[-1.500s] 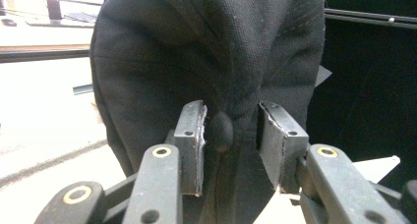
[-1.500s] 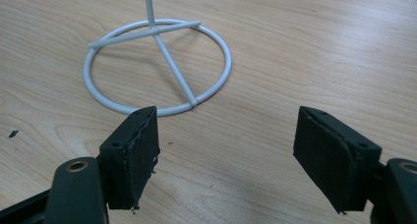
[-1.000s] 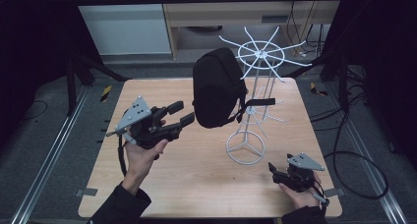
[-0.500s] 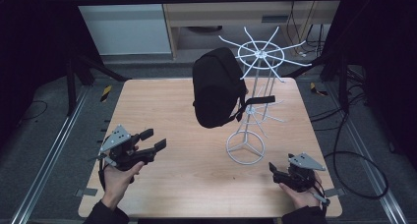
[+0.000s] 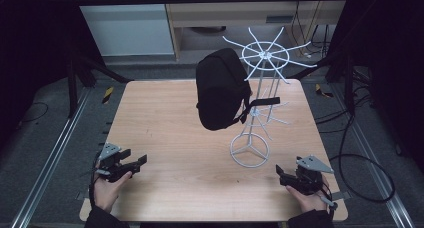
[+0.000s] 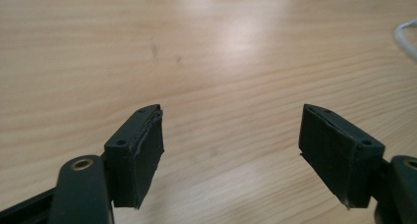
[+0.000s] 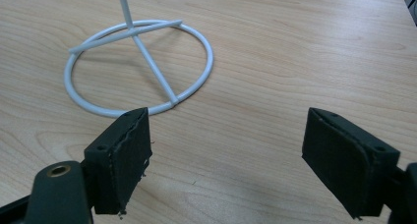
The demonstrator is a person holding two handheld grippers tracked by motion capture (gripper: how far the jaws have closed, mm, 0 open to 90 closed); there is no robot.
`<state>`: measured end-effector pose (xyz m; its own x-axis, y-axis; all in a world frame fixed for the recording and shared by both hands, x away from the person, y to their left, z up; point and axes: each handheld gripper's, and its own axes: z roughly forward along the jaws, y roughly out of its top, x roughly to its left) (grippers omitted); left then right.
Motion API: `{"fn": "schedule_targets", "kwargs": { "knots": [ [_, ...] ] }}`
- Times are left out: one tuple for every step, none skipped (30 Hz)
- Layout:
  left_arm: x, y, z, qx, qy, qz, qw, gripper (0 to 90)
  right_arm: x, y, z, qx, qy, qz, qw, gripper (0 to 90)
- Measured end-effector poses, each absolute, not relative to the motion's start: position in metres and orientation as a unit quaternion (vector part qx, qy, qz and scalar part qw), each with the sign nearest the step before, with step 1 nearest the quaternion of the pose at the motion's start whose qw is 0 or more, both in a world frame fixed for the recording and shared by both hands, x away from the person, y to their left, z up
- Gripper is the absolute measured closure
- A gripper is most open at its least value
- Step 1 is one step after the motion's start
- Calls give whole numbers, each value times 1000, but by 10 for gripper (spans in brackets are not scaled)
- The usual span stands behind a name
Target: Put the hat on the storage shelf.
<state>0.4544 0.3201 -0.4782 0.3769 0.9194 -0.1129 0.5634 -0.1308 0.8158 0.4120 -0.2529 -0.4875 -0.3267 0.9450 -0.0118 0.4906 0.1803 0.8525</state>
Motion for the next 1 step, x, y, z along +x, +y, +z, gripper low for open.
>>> {"fn": "schedule_targets", "kwargs": {
  "knots": [
    [454,320,-478,720,515,216,412,241,412,-253,-488,508,710,395,285,183]
  ]
}}
